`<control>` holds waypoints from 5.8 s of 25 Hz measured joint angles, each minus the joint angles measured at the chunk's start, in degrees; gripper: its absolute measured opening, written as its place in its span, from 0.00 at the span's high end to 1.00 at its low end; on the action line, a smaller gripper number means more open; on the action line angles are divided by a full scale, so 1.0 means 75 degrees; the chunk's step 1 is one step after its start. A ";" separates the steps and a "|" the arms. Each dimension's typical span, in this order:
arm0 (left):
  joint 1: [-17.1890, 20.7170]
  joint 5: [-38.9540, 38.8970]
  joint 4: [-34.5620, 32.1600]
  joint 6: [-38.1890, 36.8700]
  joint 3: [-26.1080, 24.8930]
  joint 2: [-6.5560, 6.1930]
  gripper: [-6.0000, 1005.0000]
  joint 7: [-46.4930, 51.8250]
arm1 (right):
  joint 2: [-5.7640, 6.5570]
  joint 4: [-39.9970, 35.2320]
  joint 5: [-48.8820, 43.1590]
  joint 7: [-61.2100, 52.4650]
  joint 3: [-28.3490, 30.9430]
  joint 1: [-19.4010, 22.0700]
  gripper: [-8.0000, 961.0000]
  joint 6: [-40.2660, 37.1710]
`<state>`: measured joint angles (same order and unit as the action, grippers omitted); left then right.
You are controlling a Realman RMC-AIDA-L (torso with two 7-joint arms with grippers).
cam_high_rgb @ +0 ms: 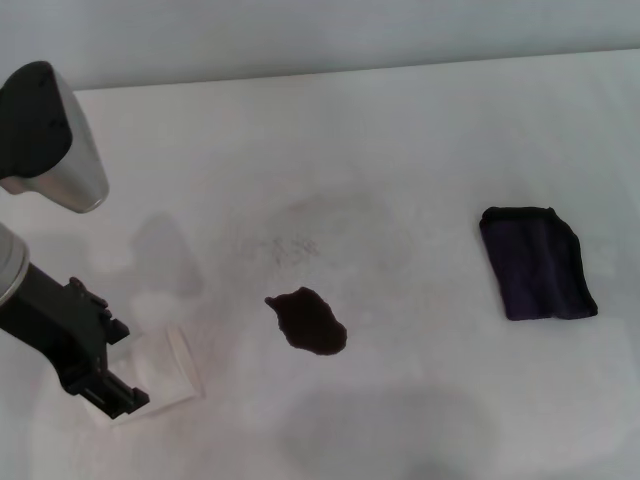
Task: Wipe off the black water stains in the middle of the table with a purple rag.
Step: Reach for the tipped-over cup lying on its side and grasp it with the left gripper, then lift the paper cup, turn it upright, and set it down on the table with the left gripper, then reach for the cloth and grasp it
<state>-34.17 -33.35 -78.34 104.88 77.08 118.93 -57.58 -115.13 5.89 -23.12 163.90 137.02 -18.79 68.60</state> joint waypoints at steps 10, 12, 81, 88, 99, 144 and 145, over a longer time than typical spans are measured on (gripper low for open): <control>0.0271 0.0213 -0.0033 -0.0312 0.0227 0.0000 0.14 0.0111 | 0.0000 -0.0019 -0.0067 0.0002 -0.0027 0.0012 0.15 0.0006; 0.0352 0.0216 0.0004 -0.0482 0.0391 0.0005 0.14 0.0116 | 0.0000 -0.0025 -0.0069 0.0002 -0.0038 0.0012 0.15 0.0013; 0.1742 -0.5426 0.3661 -0.7688 0.1901 0.0045 0.38 -0.3084 | 0.0047 0.0283 -0.0069 0.0292 -0.0046 0.0026 0.15 -0.0042; 0.1860 -0.5427 0.3665 -0.7933 0.2014 0.0060 0.32 -0.3165 | 0.0047 0.0275 -0.0069 0.0296 -0.0066 0.0063 0.15 -0.0042; 0.2378 -0.5436 0.3134 -0.8106 0.2353 0.0056 0.11 -0.3168 | 0.0047 0.0293 -0.0069 0.0295 -0.0036 0.0105 0.15 -0.0035; 0.4253 -0.9972 0.2445 -1.0930 0.1733 0.0024 0.12 -0.6928 | 0.0004 0.0353 -0.0531 -0.2817 -0.0029 0.0228 0.15 0.0072; 0.4209 -1.0370 0.2454 -1.0874 0.1678 0.0021 0.12 -0.7324 | 0.0013 0.0375 -0.0411 -0.3349 -0.0029 0.0248 0.15 -0.0185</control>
<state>-2.60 -111.12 -59.93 23.32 89.67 119.08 -112.51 -115.04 8.70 -26.21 138.78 136.81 -16.92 67.21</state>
